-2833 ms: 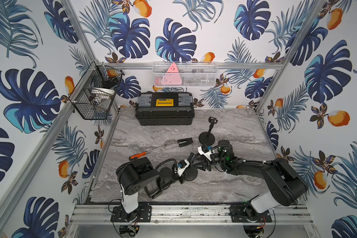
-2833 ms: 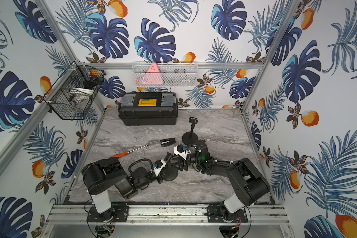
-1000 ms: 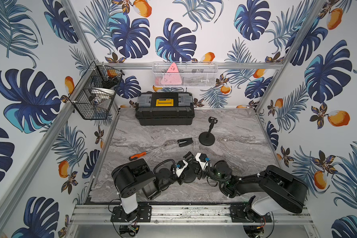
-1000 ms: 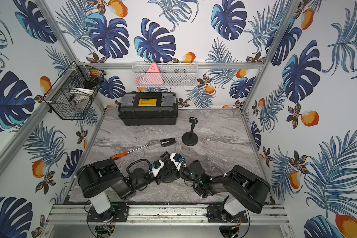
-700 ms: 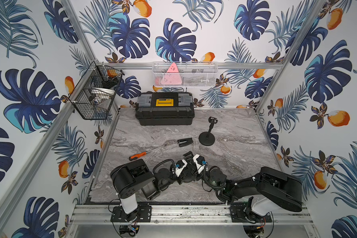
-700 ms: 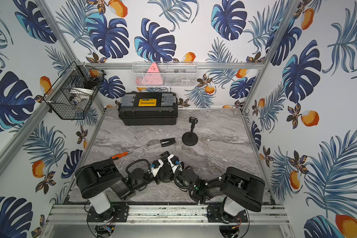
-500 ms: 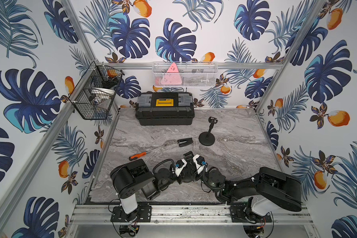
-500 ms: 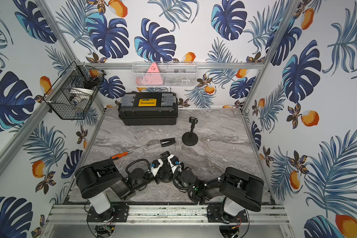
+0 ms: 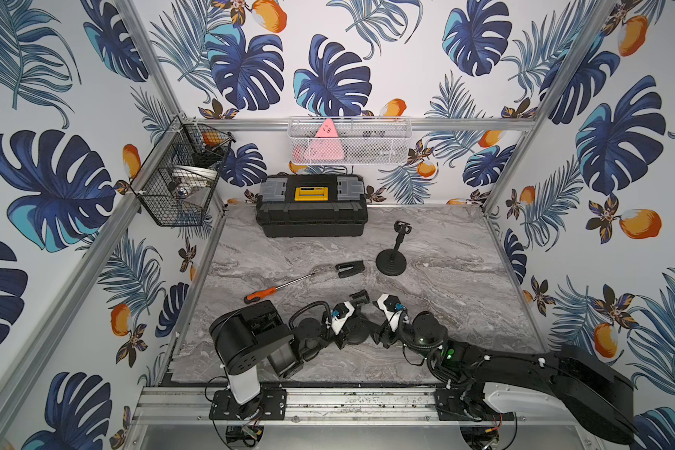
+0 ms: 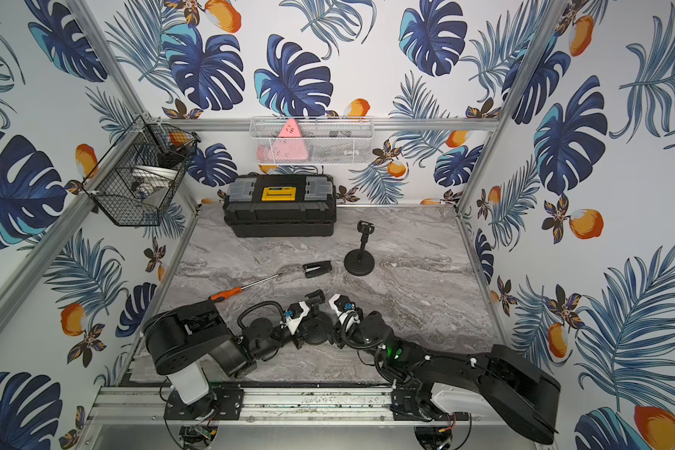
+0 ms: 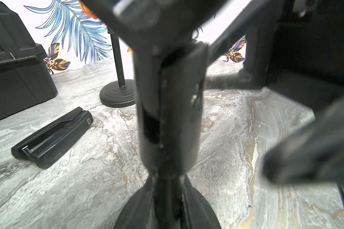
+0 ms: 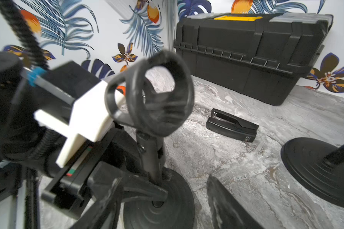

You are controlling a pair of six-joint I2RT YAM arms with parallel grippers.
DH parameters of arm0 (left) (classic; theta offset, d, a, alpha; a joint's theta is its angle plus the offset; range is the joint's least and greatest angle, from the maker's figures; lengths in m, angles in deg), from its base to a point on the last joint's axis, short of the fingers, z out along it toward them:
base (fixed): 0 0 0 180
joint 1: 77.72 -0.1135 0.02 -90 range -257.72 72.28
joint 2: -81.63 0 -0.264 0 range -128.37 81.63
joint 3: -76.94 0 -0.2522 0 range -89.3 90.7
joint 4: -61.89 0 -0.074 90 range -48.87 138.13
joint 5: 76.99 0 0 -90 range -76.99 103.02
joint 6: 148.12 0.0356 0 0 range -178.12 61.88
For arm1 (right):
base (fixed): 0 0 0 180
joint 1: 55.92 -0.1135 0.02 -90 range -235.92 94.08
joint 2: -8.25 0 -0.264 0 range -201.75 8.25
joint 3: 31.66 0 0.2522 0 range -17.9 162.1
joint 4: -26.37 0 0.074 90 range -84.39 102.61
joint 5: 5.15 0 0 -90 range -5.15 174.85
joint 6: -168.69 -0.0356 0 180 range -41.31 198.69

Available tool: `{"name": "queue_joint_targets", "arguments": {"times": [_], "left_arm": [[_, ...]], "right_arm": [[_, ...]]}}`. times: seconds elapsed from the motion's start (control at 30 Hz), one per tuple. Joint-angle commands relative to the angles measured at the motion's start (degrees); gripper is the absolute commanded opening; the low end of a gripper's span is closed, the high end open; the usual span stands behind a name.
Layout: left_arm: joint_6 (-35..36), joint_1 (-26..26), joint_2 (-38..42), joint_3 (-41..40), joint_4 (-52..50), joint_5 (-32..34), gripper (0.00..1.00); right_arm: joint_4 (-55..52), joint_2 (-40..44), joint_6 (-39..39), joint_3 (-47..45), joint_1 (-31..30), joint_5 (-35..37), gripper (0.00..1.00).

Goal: Assemble a microphone stand
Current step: Screw the microphone stand pole into the microphone stand base.

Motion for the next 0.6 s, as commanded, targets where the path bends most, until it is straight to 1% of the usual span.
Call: {"name": "queue_joint_targets", "arguments": {"times": [0.0, 0.03, 0.1, 0.27, 0.4, 0.57], "left_arm": [[0.43, 0.01, -0.08, 0.24, 1.66, -0.9, 0.18], [0.37, 0.02, -0.19, 0.29, 1.66, -0.99, 0.18], [0.26, 0.0, -0.31, 0.38, 1.66, -1.17, 0.19], [0.94, 0.0, 0.18, 0.02, 1.66, -2.13, 0.2], [0.98, 0.0, 0.74, -0.06, 1.67, -2.3, 0.21], [0.78, 0.0, 0.51, 0.11, 1.66, -2.99, 0.21]], "right_arm": [[-5.62, 3.45, 2.03, -1.21, 6.04, -18.26, 0.69], [-5.47, 3.82, 3.39, -1.4, 8.28, -23.15, 0.68], [-6.52, 3.36, 6.37, -0.58, 11.57, -30.02, 0.66], [-9.46, -1.96, 11.21, 5.03, 18.38, -43.66, 0.7], [-11.86, -7.29, 14.6, 10.2, 21.22, -49.83, 0.71], [-11.7, -13.76, 17.42, 14.41, 21.6, -53.85, 0.7]]}}
